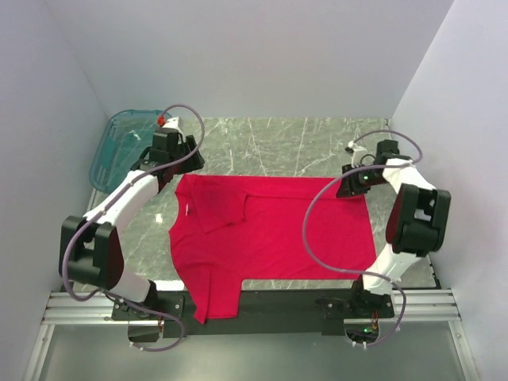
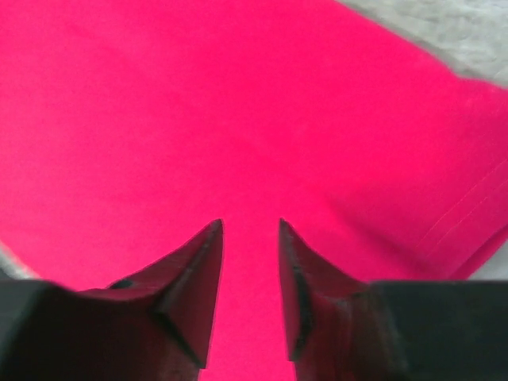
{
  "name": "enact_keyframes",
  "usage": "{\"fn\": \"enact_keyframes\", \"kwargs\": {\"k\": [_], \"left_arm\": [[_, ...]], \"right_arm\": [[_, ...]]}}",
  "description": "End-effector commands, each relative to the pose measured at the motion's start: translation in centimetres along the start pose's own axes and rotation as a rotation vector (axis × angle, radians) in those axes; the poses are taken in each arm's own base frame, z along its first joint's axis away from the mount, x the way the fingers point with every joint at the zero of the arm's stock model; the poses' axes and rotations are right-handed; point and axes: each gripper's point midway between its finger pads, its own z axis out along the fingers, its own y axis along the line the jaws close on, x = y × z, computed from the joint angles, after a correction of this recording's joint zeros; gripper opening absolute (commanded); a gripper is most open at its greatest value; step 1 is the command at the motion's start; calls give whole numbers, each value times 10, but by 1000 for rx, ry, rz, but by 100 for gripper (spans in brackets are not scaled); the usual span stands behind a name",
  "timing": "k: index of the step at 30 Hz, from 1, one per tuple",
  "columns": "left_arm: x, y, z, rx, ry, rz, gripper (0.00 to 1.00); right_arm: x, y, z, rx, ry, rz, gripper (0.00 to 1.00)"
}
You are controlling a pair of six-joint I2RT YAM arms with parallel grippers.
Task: Fold and stack the t-shirts
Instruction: Fold the tshirt
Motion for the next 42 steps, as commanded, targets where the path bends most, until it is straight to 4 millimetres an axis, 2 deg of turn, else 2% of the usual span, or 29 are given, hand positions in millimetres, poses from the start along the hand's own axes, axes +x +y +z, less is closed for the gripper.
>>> {"fn": "enact_keyframes", "kwargs": {"k": [1, 2, 3, 4, 5, 6, 7, 12, 14, 17, 26, 27, 29, 30, 32, 33, 35, 36, 38, 39, 41, 42], "left_arm": [[36, -17, 21, 141, 140, 12, 58], [42, -18, 27, 144, 166, 5, 50], [42, -20, 34, 148, 178, -8, 37], [57, -19, 46, 154, 230, -16, 13], [61, -19, 51, 157, 244, -20, 1], [61, -20, 56, 158, 248, -27, 1], [70, -18, 63, 150, 276, -30, 1], [79, -14, 78, 130, 335, -23, 1], [93, -7, 84, 102, 390, -22, 1], [103, 0, 92, 67, 425, -27, 1], [100, 10, 121, -3, 447, 7, 1], [94, 7, 124, 0, 439, 11, 1], [99, 10, 132, -12, 457, 10, 1], [90, 5, 136, -5, 440, 10, 1], [94, 8, 145, -22, 461, 8, 1], [88, 5, 154, -18, 451, 6, 0], [85, 6, 161, -24, 462, -5, 0], [72, 0, 167, -13, 441, -13, 1], [76, 6, 178, -30, 460, -35, 1], [69, 0, 188, -17, 448, -54, 1], [64, -1, 196, -6, 444, -85, 1], [57, -6, 204, 2, 431, -111, 0]], "right_arm": [[-16, -34, 12, 175, 41, -35, 38], [-15, -35, 21, 189, 61, -31, 32], [-20, -37, 26, 205, 62, -46, 28], [-18, -43, 29, 246, 86, -50, 19], [-17, -46, 35, 258, 102, -43, 16], [-20, -44, 40, 269, 109, -62, 12], [-19, -47, 41, 293, 122, -68, 8], [-18, -59, 51, 346, 164, -67, 7], [-14, -66, 54, 367, 187, -56, 6], [-18, -73, 58, 396, 198, -62, 7], [-31, -87, 69, 429, 240, -58, 7], [-39, -90, 68, 438, 232, -57, 6], [-42, -95, 71, 452, 245, -51, 7], [-53, -99, 68, 469, 230, -49, 7], [-56, -107, 73, 492, 241, -32, 6], [-69, -108, 70, 501, 225, -32, 5], [-72, -112, 77, 496, 236, -13, 4], [-86, -113, 74, 504, 212, -11, 4], [-90, -116, 81, 496, 213, 12, 4], [-106, -117, 77, 503, 180, 7, 4], [-115, -120, 84, 510, 170, 26, 3], [-133, -122, 80, 529, 132, 25, 3]]}}
